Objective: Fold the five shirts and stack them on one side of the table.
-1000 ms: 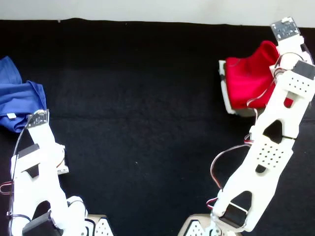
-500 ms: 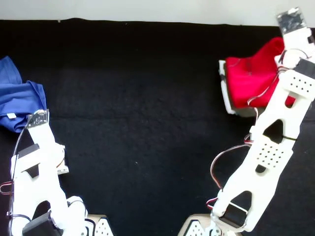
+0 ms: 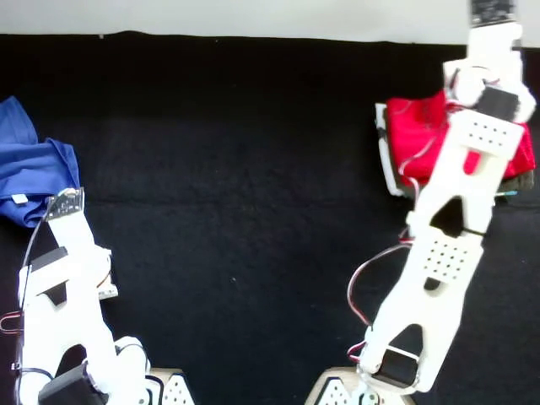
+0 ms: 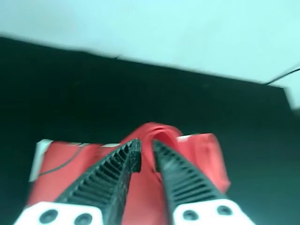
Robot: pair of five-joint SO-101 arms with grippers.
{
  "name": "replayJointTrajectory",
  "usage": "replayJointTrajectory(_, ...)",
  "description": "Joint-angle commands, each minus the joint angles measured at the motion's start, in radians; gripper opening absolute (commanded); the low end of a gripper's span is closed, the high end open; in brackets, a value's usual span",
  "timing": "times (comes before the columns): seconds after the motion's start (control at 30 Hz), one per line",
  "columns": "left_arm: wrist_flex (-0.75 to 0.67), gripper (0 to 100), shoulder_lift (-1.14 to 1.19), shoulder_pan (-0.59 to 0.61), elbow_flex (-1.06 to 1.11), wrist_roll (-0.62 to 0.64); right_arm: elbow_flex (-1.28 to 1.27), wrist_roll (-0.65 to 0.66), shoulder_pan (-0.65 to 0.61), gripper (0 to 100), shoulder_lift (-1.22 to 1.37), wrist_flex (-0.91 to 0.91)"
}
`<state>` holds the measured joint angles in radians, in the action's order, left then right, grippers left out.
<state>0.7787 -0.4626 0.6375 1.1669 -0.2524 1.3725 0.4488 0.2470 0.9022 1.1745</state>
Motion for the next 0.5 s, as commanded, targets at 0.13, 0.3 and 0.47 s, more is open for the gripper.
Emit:
replayJointTrajectory(0.13,-0.031,1,-0.002,0.004,0.002,0.009,-0.162,0.009,-0.068,0.5,-0.008,-0.088)
replayJointTrajectory(0.3,-0.031,1,-0.002,0.004,0.002,0.009,-0.291,0.009,0.025,0.5,-0.008,-0.302)
replayJointTrajectory(0.47,-0.031,1,-0.002,0.004,0.002,0.009,-0.400,0.009,0.122,0.5,-0.008,-0.541)
